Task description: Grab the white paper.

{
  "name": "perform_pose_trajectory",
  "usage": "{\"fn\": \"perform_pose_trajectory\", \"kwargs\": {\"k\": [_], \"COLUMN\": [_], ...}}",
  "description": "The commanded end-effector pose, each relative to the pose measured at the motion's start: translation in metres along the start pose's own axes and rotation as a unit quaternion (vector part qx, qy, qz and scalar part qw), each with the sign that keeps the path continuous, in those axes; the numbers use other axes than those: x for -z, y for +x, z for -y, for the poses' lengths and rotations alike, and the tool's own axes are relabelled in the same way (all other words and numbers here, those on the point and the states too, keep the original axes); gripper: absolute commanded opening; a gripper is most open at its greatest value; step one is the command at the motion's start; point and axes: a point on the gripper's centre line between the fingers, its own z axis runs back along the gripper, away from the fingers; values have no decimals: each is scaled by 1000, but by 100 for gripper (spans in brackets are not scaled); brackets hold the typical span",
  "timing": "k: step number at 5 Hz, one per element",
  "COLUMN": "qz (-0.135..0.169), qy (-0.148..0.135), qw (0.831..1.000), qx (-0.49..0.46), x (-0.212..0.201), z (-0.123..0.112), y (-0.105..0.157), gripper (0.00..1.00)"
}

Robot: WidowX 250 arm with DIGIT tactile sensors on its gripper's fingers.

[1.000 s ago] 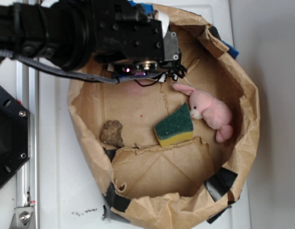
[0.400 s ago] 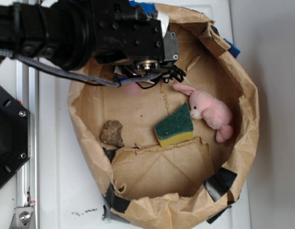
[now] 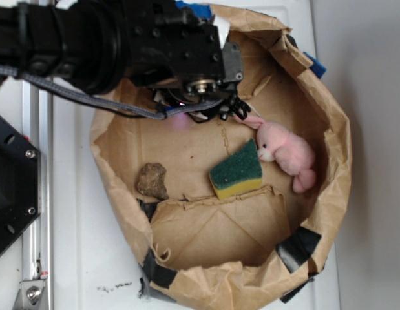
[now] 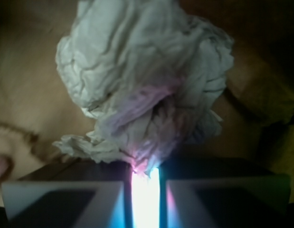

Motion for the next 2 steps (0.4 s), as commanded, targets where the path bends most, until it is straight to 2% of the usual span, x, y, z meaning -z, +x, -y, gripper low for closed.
{"fn": "perform_pose_trajectory", "kwargs": {"k": [1,2], "qz": [-55,-61], "qy": [-126,-130], "qw": [976,946], "qx": [169,290], "x": [-86,-107], "z": [24,28], "y": [-1,-21], "gripper": [0,0]}}
